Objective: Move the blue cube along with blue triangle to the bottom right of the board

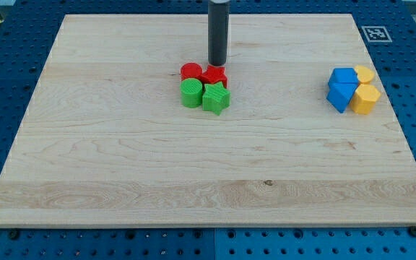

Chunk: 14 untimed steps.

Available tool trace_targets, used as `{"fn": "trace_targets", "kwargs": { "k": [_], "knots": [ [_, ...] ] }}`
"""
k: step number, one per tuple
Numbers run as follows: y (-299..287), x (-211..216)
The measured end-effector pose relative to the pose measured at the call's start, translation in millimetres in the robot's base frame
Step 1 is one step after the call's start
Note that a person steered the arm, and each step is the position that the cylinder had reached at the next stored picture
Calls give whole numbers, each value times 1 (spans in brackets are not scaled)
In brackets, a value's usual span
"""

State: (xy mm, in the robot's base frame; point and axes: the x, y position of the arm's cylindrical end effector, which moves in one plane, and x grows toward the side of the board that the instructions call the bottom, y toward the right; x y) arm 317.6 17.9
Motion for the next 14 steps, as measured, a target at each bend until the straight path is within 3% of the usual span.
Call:
{"fn": "trace_targets", "kwargs": {
  "k": [3,4,14],
  "knots": [
    [177,-2],
    [209,14],
    [180,150]
  ]
}}
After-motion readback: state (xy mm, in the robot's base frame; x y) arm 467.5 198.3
